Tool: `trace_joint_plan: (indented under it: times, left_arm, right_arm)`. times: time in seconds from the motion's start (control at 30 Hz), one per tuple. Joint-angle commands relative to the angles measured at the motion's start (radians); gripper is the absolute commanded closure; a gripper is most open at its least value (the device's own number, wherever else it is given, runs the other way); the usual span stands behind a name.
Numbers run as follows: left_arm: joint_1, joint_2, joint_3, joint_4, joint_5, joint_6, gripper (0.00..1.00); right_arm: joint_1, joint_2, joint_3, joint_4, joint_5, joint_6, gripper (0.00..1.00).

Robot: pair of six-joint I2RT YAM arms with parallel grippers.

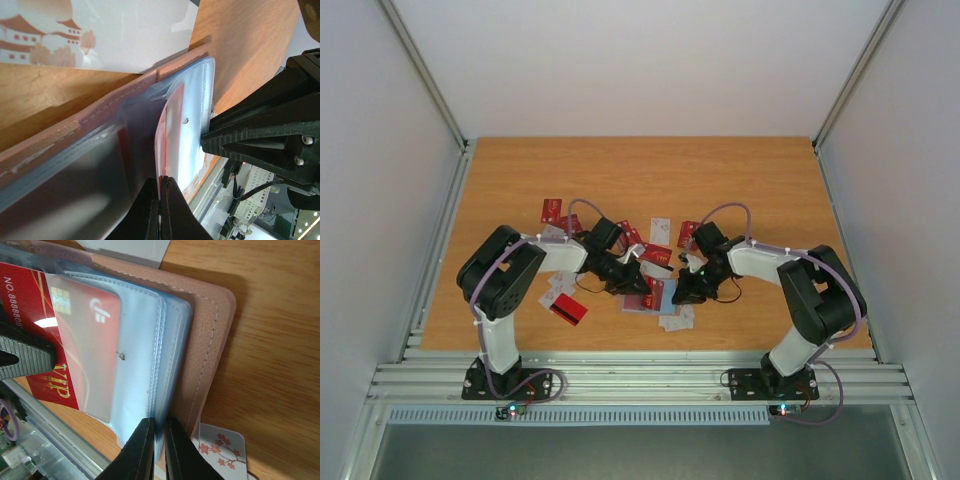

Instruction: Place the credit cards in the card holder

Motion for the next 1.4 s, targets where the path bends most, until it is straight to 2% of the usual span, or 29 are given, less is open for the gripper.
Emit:
trace_joint_plan:
  times: [0.0,0.2,0.37,0.5,0.73,0.9,1.07,1.37]
  left_arm:
    - [-0.006,0.049,-0.003,-0.013,-0.047,0.003,0.99]
    - [-0.007,0.074,-0.012,0.071,0.003,-0.062,0.98]
    - [-0.006,0.071,0.012,0.022,-0.005,-0.043,0.94]
    - [-0.006,0.044,0.027,-0.061,-0.044,-0.012,0.85]
    - [-0.006,-0.017,0.053,-0.188,-0.088,0.057,0.74]
    - [-0.006,-0.030,0.105,-0.337,-0.173,0.114,0.65]
    - [-0.007,-0.029,0.137,-0.396,-0.200,0.131,0.56]
    - [-0.028,-0.008,0.197,-0.487,-0.266,0.148,0.57]
  right_arm:
    - [0.005,0.049,-0.041,0.084,0.022,0.010,0.92]
    - [0.005,0.056,-0.050,0.108,0.012,0.024,0.93]
    - [0.004,0.070,-0.043,0.111,0.000,0.025,0.93]
    - [0.005,0.075,-0.034,0.108,-0.005,0.024,0.93]
    - [0.005,0.072,-0.030,0.097,-0.007,0.020,0.94]
    - [0.005,0.076,-0.016,0.084,-0.010,0.013,0.94]
    - [0.005,0.076,0.006,0.065,-0.009,0.005,0.94]
    - [0.005,0.081,0.014,0.062,-0.013,0.009,0.94]
